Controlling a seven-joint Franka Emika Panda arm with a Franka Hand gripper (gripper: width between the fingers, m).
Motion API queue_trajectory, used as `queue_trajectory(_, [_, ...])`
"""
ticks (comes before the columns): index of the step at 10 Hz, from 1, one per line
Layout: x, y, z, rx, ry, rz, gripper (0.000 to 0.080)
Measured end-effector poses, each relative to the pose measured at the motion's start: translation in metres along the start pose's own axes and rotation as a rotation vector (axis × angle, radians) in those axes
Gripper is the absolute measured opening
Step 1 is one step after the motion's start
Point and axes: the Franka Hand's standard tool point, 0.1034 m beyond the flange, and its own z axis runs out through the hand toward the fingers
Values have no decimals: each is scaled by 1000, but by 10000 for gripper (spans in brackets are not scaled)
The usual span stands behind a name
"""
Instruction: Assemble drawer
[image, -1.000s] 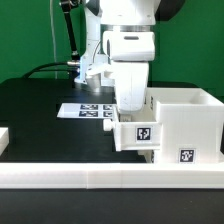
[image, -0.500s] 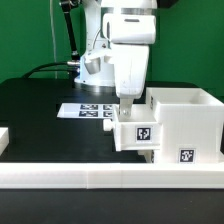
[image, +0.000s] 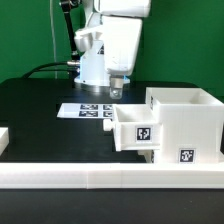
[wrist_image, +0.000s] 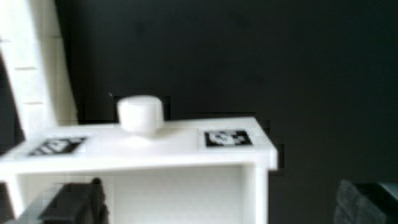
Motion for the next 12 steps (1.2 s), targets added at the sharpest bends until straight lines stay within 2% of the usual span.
queue_trajectory(1, [-9, 6, 3, -8, 3, -9, 649])
queue_trajectory(4, [-25, 2, 30, 24, 17, -35, 649])
queue_trajectory(6, [-25, -9, 55, 55, 30, -28, 649])
queue_trajectory(8, [-19, -21, 65, 71, 35, -26, 649])
queue_trajectory(12, [15, -20, 67, 82, 35, -16, 649])
